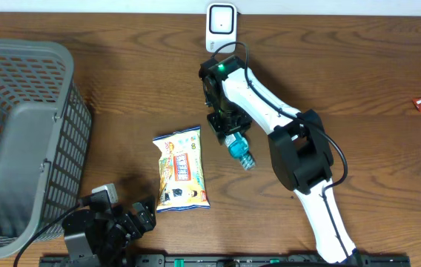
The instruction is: Scan the item barcode
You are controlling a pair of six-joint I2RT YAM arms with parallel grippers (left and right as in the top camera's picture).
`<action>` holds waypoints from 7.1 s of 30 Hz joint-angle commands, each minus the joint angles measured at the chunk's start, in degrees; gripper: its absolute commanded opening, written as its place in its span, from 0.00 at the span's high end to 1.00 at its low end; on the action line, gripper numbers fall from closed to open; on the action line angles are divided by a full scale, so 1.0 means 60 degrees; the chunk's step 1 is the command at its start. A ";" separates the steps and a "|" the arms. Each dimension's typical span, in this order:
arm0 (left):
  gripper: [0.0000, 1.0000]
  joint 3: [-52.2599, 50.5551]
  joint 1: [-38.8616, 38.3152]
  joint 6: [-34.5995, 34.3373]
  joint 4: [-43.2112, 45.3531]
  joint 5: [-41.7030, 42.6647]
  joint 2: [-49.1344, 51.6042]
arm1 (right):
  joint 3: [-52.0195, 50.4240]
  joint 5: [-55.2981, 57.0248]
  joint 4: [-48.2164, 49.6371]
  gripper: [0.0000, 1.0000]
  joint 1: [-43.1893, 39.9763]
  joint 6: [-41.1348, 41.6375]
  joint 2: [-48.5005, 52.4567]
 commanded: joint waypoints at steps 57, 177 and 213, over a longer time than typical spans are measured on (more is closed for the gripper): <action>0.02 -0.0055 0.0033 0.0160 -0.0372 0.0098 -0.0015 | 0.3042 0.2226 -0.2732 0.34 -0.0135 0.1392 -0.3435; 0.02 -0.0055 0.0033 0.0160 -0.0372 0.0098 -0.0015 | -0.8327 0.2732 0.6896 0.44 -0.0794 0.0251 -0.3206; 0.01 -0.0055 0.0033 0.0160 -0.0372 0.0098 -0.0015 | -0.6714 -0.4207 0.4816 0.99 -0.1730 -0.3483 -0.3646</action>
